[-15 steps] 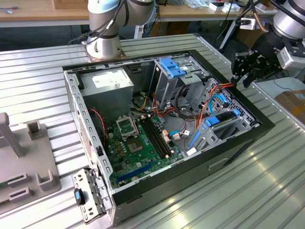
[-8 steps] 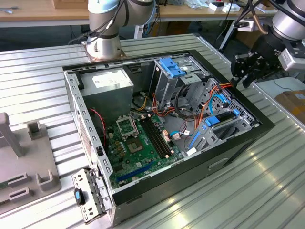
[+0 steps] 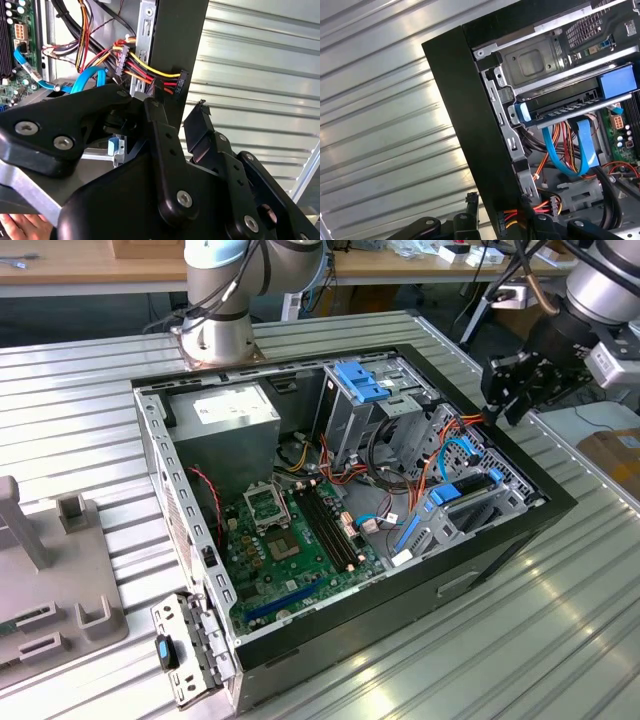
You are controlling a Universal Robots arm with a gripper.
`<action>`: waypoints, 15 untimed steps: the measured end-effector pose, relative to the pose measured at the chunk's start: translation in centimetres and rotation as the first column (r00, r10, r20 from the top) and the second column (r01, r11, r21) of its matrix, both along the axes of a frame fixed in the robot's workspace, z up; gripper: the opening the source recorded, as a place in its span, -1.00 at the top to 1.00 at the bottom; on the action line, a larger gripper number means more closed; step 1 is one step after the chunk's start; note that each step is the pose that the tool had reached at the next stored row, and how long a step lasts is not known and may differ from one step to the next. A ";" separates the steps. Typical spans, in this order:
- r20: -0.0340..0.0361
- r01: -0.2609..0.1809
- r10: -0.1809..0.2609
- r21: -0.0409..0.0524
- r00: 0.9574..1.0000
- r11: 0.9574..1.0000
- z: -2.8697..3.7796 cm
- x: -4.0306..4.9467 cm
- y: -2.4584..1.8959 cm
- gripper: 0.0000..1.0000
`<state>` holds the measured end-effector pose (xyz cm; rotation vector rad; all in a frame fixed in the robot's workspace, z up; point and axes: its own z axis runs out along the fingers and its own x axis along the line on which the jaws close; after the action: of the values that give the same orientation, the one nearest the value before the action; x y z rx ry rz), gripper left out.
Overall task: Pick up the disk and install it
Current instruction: 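Insert the first disk wire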
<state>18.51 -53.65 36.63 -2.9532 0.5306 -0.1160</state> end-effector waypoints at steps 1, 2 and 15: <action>0.000 0.000 0.000 0.000 1.000 1.000 0.00 0.00 0.01 0.12; 0.000 0.000 0.000 0.000 1.000 1.000 0.00 0.00 0.02 0.12; 0.000 0.000 0.000 0.000 1.000 1.000 0.00 -0.01 0.14 0.60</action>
<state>18.50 -53.51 36.63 -2.9533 0.5308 -0.1160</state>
